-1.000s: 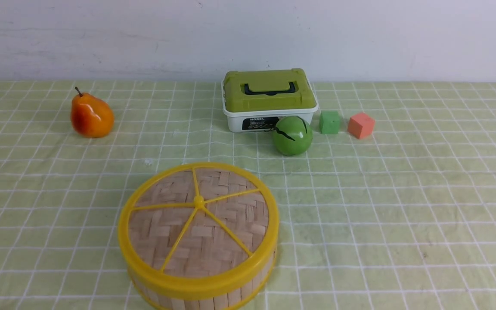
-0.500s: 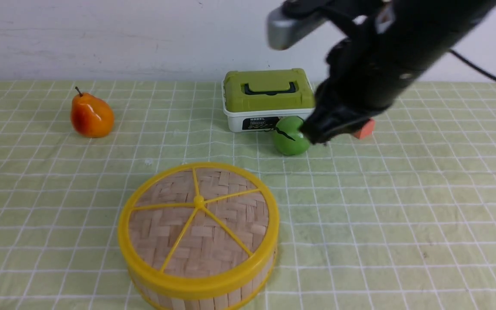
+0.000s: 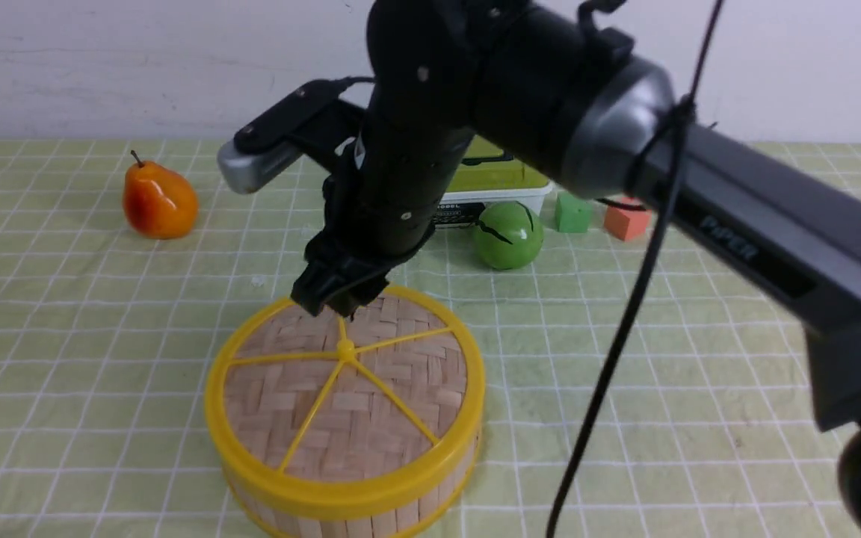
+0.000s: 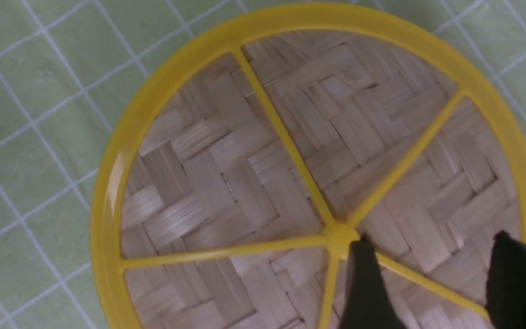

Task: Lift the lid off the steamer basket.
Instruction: Use the right arm to lift the lid of the steamer

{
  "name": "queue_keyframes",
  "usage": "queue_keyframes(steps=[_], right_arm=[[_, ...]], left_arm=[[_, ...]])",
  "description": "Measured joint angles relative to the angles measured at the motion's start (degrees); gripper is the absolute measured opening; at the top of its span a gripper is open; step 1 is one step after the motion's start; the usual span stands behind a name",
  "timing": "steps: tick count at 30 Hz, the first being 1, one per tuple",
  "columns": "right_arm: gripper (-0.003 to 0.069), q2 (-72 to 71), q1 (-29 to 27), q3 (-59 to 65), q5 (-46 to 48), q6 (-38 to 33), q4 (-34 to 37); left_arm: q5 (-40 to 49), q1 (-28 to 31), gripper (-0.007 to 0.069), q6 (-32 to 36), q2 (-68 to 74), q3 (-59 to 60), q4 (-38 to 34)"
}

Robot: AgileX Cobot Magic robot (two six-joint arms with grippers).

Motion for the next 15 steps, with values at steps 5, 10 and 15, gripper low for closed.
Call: queue_keyframes(steps=[5,10,15], right_arm=[[0.0458,3.4,0.0,-0.3,0.0,2.2,-0.3],[0.0441,5.3,0.0,-0.3,-0.1,3.0,-0.2],[0.0359,5.9,0.0,-0.4,-0.1,3.1,1.4]], left_arm=[[0.0,0.0,0.0239,0.0,0.0,0.0,0.0],[0.0,0.0,0.0239,0.0,0.0,0.0,0.0],[0.0,0.0,0.0239,0.0,0.0,0.0,0.0]])
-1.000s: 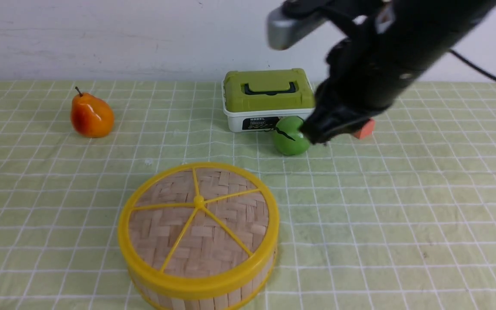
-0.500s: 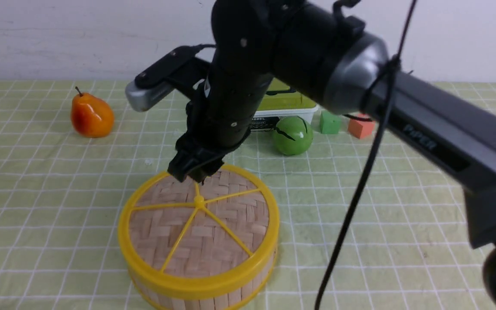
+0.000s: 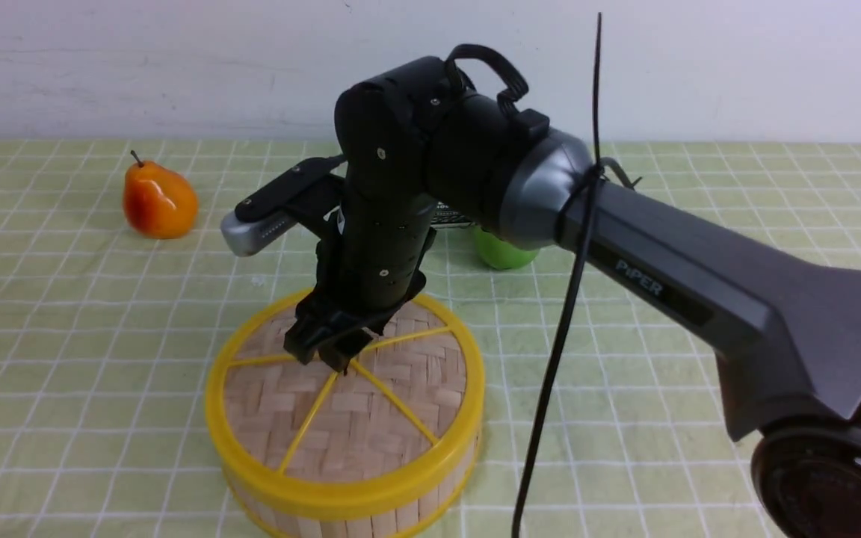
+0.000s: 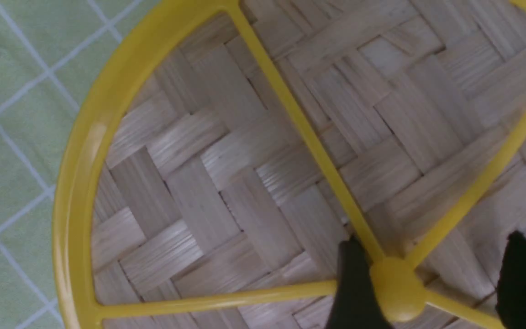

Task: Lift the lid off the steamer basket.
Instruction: Use the right arm to lift the lid of the steamer, then use the right arm to place the steamer lid on the table

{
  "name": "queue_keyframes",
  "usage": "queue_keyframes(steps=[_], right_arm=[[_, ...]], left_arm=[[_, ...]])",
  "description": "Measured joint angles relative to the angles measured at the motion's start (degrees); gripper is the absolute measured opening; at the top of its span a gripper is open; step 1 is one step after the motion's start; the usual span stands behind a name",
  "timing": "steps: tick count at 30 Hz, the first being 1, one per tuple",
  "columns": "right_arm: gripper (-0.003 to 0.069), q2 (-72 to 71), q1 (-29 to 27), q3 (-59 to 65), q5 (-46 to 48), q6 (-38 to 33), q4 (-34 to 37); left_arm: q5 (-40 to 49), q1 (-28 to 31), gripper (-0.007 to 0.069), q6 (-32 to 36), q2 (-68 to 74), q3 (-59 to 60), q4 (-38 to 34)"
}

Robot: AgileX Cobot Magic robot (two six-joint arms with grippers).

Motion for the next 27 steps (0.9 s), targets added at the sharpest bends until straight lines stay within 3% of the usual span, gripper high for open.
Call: queue_keyframes(steps=[6,10,17,22,27], right_arm=[[0.0229,0.3,0.0,-0.4,-0.5,0.0,2.1],[0.0085,0.5,0.0,-0.5,-1.1,0.0,2.4],[0.0081,-2.0,0.1,-0.2,-0.8,-0.9,-1.0],[0.0081,-10.5,-0.1,-0.2,0.1,-1.6,-7.2],[0.0081,-19.1,-2.2,-0.1,0.3,-1.6,-8.5]], left_arm=[[0.0,0.0,0.0239,0.0,0.0,0.0,0.0],[0.0,0.0,0.0239,0.0,0.0,0.0,0.0],[0.0,0.0,0.0239,0.0,0.0,0.0,0.0],[0.0,0.0,0.0239,0.0,0.0,0.0,0.0],[0.0,0.0,0.0239,0.0,0.0,0.0,0.0]])
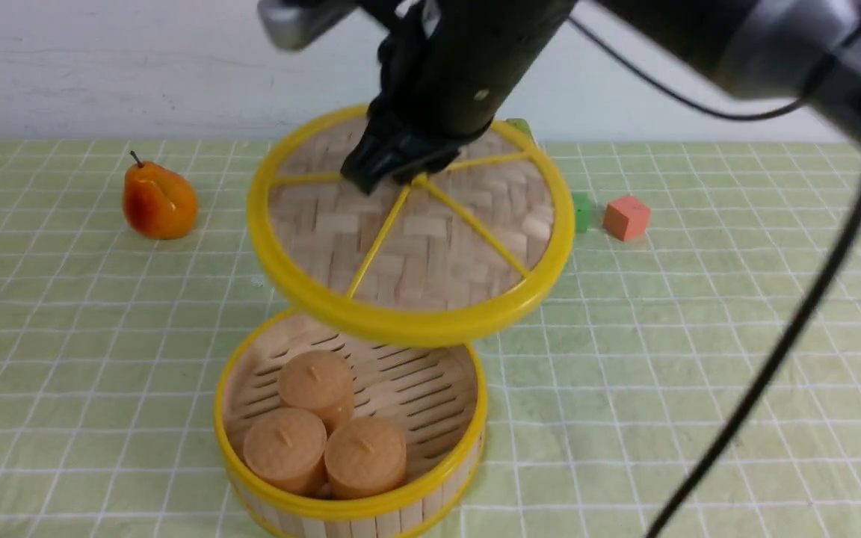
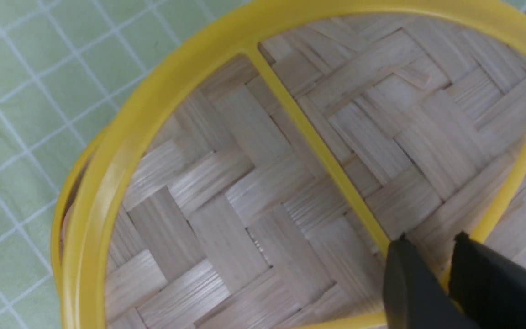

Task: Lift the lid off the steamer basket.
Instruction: Use the right arm to place the steamer lid on the table

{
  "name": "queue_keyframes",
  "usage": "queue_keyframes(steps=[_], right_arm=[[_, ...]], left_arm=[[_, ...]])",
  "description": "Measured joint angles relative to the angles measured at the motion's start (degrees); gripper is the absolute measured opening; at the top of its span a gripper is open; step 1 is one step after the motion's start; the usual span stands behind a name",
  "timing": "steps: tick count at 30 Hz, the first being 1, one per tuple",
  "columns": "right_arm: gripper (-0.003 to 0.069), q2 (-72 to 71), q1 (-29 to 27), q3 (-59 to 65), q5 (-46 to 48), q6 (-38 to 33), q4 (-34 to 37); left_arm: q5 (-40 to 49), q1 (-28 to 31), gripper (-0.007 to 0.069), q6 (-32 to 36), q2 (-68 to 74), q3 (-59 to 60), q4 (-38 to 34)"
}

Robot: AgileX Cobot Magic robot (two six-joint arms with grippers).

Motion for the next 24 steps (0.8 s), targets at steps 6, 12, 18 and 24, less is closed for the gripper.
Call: queue_keyframes(steps=[6,12,18,24], right_arm=[[0.0081,-13.2,-9.5,11.5,0.0,0.0,0.7],[0.0081,-21.4,-21.0,35.5,-2.7,0.0,4.0],[0.0081,-22.4,-25.1,56.7,-20.7,0.0,8.7],[0.0081,-18.6,-25.2,66.8,-35.6,0.0,9.4]], left_arm=[[0.0,0.0,0.0239,0.0,0.0,0.0,0.0],[0.0,0.0,0.0239,0.0,0.0,0.0,0.0],[0.0,0.0,0.0239,0.0,0.0,0.0,0.0],[0.0,0.0,0.0239,0.0,0.0,0.0,0.0]])
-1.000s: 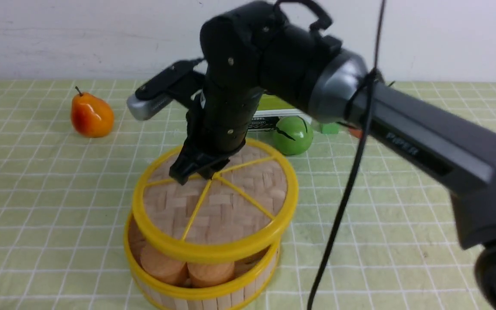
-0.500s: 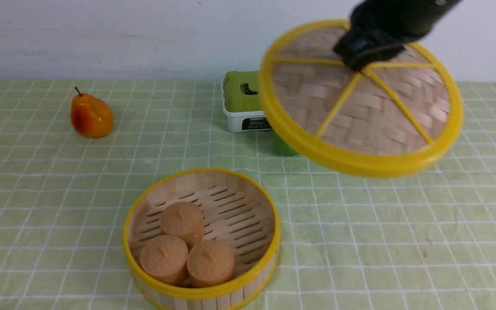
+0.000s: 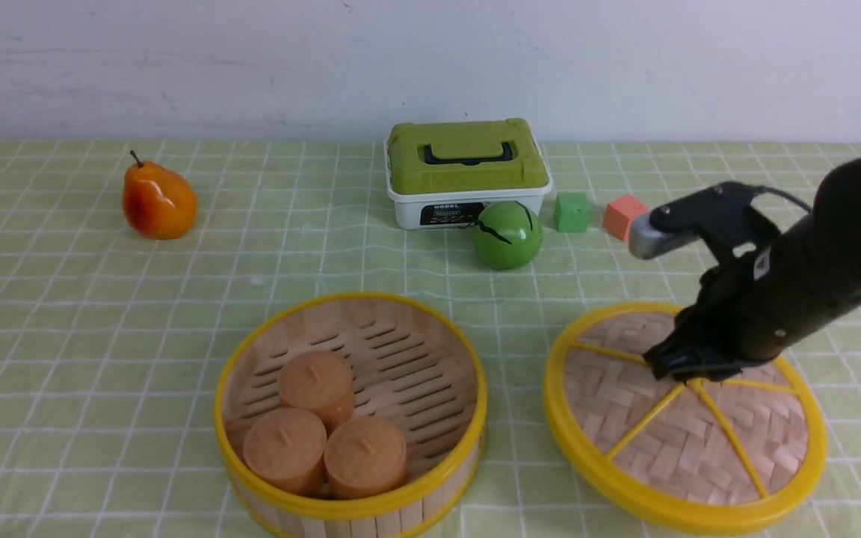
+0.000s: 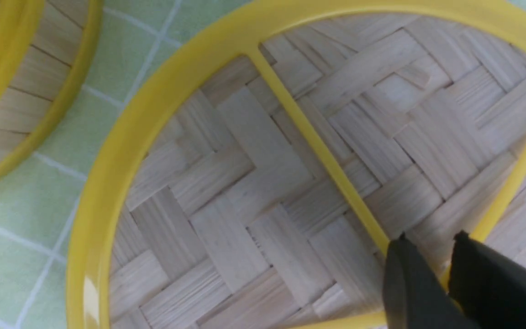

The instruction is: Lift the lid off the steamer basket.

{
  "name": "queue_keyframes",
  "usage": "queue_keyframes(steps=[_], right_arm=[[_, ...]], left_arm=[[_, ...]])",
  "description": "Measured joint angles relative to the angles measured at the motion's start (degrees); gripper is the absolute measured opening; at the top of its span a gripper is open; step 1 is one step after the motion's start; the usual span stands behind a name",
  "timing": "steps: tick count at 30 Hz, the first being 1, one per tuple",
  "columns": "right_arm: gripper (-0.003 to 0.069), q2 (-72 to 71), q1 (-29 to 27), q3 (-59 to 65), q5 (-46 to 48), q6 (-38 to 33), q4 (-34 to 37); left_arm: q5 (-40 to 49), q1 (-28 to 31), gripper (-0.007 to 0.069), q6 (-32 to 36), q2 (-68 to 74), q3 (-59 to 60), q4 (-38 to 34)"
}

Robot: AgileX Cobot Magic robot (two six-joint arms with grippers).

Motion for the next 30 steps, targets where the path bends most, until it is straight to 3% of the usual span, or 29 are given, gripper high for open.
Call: queue_keyframes(steps=[5,8,11,12,15,17,21,24,27,28,30], right_arm=[[0.0087,3.6,0.0,1.4,-4.5,0.0,0.2],[0.0141,4.3,0.0,1.4,-5.5,0.0,0.3],[0.0312,3.8,0.0,0.9,-4.8,0.0,0.4],[0.0321,3.7,0.0,0.8,-4.5,0.0,0.4],[0.0450,0.0,0.0,-0.9,0.5,0.3,0.4],[0.0480,-5.3,0.0,-1.3,2.9,0.3,0.4],[0.0453,-16.8,0.0,-1.0,4.4,0.2,0.4],[0.0381,-24.8,0.0,0.6,4.4,0.2,0.4],[0.0239,-35.5,0.0,4.7,5.1,0.2,0.4],[0.0229,-36.7,0.0,5.0,5.1,0.2,0.4],[0.0104,-43.6,0.0,8.9,5.5,0.2,0.4]], left_arm=[[0.0,0.0,0.0239,0.0,0.0,0.0,0.0],[0.0,0.0,0.0239,0.0,0.0,0.0,0.0],[0.0,0.0,0.0239,0.0,0.0,0.0,0.0],[0.0,0.0,0.0239,0.0,0.0,0.0,0.0],[0.0,0.0,0.0239,0.0,0.0,0.0,0.0],[0.0,0.0,0.0239,0.0,0.0,0.0,0.0],[0.0,0.0,0.0239,0.0,0.0,0.0,0.0],[0.0,0.0,0.0239,0.0,0.0,0.0,0.0],[0.0,0.0,0.0239,0.0,0.0,0.0,0.0],[0.0,0.0,0.0239,0.0,0.0,0.0,0.0],[0.0,0.0,0.0239,0.0,0.0,0.0,0.0]])
